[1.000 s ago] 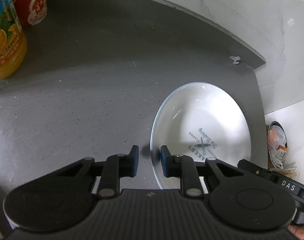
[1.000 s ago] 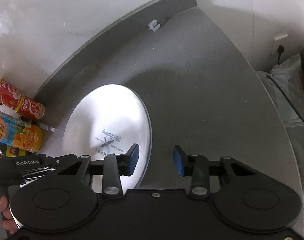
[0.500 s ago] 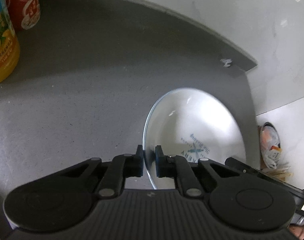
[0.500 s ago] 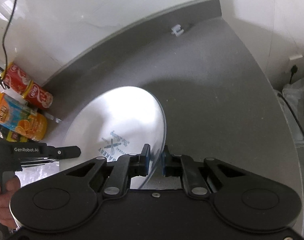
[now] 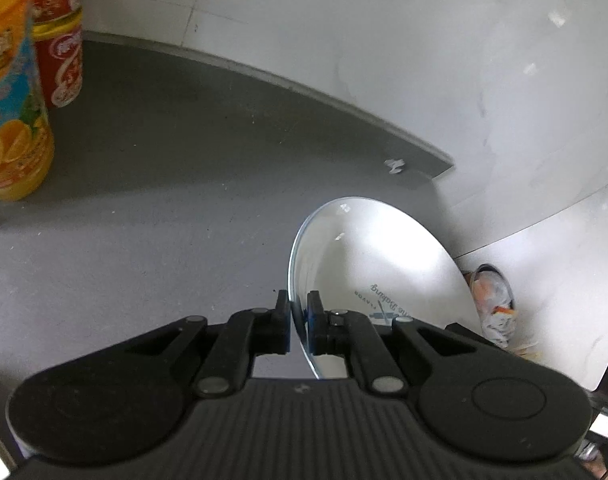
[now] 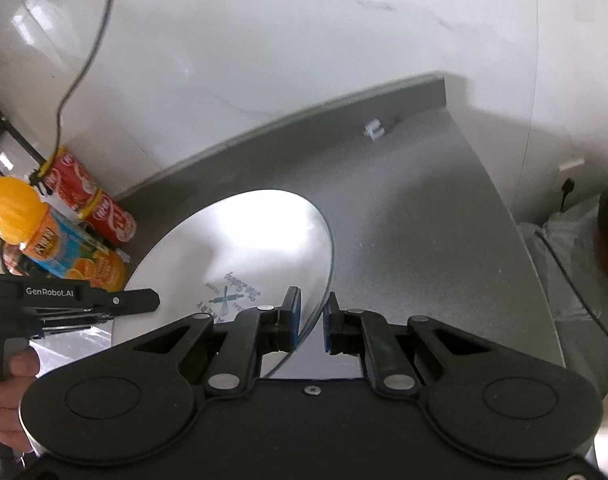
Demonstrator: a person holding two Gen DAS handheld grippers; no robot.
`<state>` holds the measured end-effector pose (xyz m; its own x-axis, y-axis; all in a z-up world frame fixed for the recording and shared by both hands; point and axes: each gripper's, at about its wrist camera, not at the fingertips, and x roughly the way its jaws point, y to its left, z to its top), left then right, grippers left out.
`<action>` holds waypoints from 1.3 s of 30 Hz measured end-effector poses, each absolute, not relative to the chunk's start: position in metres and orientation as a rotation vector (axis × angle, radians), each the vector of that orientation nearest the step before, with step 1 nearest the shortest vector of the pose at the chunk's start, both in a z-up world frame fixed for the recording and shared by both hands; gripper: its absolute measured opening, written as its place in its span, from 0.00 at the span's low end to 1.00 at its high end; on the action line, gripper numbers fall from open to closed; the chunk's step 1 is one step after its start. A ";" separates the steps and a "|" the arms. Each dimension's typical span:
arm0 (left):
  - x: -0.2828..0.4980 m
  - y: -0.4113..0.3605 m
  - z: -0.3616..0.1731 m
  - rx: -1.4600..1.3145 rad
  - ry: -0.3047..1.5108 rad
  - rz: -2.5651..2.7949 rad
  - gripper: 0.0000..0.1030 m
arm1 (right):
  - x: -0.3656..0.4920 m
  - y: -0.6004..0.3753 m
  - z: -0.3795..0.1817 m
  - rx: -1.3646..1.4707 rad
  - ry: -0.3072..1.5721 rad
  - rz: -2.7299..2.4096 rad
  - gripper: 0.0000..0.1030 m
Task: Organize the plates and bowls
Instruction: 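Lift the 'BAKERY' plate with both grippers and carry it to the plate stack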
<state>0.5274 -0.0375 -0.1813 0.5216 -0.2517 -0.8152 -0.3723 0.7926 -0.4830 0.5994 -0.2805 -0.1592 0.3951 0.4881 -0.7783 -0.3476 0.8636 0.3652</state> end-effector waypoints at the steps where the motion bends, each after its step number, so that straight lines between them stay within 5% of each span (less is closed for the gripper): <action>1: 0.523 -0.036 -0.176 -0.687 1.030 0.075 0.05 | 0.597 -0.279 -0.154 0.152 1.028 0.530 0.11; 18: 0.437 0.029 -0.119 -0.667 0.933 0.018 0.05 | 0.504 -0.222 -0.090 0.154 0.912 0.503 0.11; 39: 0.307 0.123 -0.132 -0.706 0.936 0.086 0.06 | 0.388 -0.135 -0.101 0.111 0.936 0.583 0.11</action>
